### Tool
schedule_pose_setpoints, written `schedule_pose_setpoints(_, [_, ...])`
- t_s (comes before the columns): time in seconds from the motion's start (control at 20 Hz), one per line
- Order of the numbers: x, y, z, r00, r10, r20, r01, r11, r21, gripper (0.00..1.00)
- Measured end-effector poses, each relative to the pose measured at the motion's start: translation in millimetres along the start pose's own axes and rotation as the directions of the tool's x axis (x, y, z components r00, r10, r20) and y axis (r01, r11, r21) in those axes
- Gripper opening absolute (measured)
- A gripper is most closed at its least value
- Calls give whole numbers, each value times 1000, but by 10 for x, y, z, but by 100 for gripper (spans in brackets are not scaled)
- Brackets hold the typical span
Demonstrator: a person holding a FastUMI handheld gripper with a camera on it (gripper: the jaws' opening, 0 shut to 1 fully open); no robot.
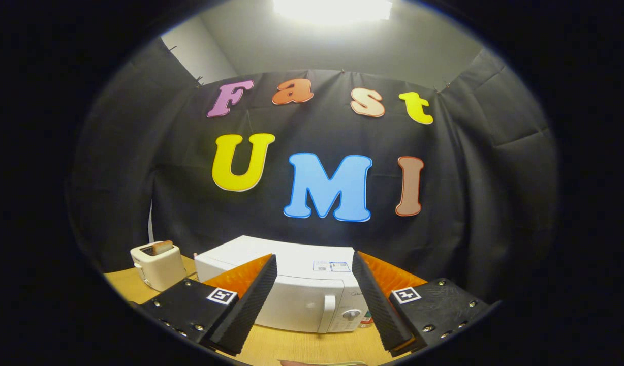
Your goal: Open the microwave, put the food inside, and close the microwave door.
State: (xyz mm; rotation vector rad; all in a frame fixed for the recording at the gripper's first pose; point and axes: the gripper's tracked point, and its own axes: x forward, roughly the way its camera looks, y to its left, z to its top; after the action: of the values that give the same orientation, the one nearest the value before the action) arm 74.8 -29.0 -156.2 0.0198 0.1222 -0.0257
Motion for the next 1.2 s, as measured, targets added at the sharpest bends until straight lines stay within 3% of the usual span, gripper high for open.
schedule_pose_setpoints(0.35, [471, -177, -1003, 991, -18, -130, 23, 999, 32, 96])
schedule_pose_setpoints(0.85, [955, -305, -1801, 978, -38, -206, 53, 996, 68, 96])
schedule_pose_setpoints(1.0, [1064, -300, -1896, 979, -48, -196, 64, 995, 80, 90])
schedule_pose_setpoints(1.05, [1059, -271, -1905, 980, -42, -197, 61, 994, 90, 78])
schedule_pose_setpoints(1.1, [1063, -251, -1924, 980, -41, -197, 59, 995, 85, 73])
schedule_pose_setpoints(1.2, [1050, -190, -2044, 973, -35, -226, 48, 998, 50, 45])
